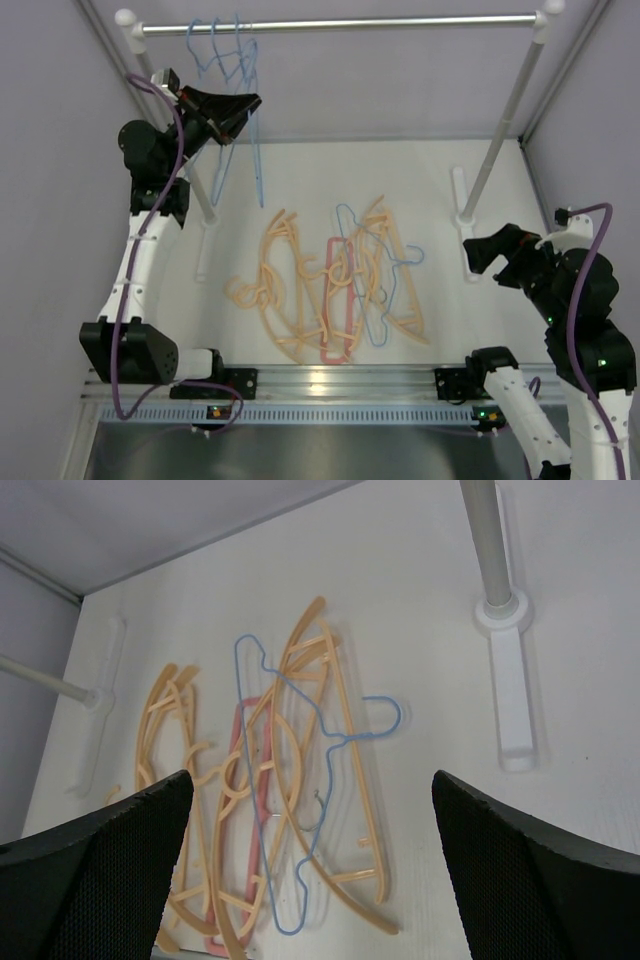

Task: Organize the hangers

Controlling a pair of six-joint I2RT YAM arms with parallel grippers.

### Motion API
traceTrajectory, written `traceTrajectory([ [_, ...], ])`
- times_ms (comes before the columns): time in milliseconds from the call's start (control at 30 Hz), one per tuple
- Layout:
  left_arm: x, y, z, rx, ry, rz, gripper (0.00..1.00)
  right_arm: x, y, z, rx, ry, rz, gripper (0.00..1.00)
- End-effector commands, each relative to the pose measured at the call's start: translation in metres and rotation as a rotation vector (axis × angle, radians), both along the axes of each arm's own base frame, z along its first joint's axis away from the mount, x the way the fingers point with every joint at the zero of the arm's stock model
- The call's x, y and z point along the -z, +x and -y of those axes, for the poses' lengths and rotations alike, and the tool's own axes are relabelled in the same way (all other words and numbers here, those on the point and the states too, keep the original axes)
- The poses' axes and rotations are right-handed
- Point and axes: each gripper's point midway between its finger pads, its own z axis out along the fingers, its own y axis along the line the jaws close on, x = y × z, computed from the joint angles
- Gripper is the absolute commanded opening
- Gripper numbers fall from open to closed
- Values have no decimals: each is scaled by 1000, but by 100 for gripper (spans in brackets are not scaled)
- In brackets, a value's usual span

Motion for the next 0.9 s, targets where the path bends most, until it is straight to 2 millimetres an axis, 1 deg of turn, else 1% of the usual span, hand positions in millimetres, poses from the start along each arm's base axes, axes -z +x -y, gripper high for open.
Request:
traceTrajectory([
  [0, -19, -21, -4, -29, 18, 88, 17, -7, 3, 3, 10, -12, 35, 99],
  [33, -19, -23, -4, -31, 25, 95, 20, -7, 2, 3, 12, -11, 35, 100],
  [67, -18, -22, -4, -32, 27, 92, 25, -7, 2, 3, 10, -10, 35, 99],
  [167, -18, -26, -4, -34, 35, 101, 37, -6, 2, 3, 13, -12, 34, 100],
  [300, -17, -33, -3, -35, 49, 109, 46, -6, 2, 3, 11, -12, 34, 99],
  [367, -19, -37, -3, -35, 56, 120, 50, -6, 3, 3, 11, -12, 34, 100],
  [400, -17, -37, -3, -33, 59, 118, 53, -5, 2, 3, 10, -11, 32, 99],
  [467, -19, -43, -2, -25, 67, 131, 55, -6, 3, 3, 13, -11, 34, 99],
  [500, -18, -45, -2, -26, 71, 132, 58, -6, 3, 3, 12, -11, 34, 99],
  [633, -21, -56, -1, -38, 107, 164, 61, -5, 3, 3, 11, -12, 32, 100],
  [700, -17, -59, -1, -48, 134, 152, 61, -5, 3, 3, 11, -12, 32, 100],
  [767, -23, -67, -4, -95, 199, 206, 61, -5, 3, 3, 12, -14, 33, 100],
  [800, -13, -64, -5, -111, 228, 151, 61, -5, 3, 3, 11, -14, 31, 99],
  [867, -15, -72, -9, -163, 303, 200, 62, -5, 3, 3, 11, -14, 33, 99],
])
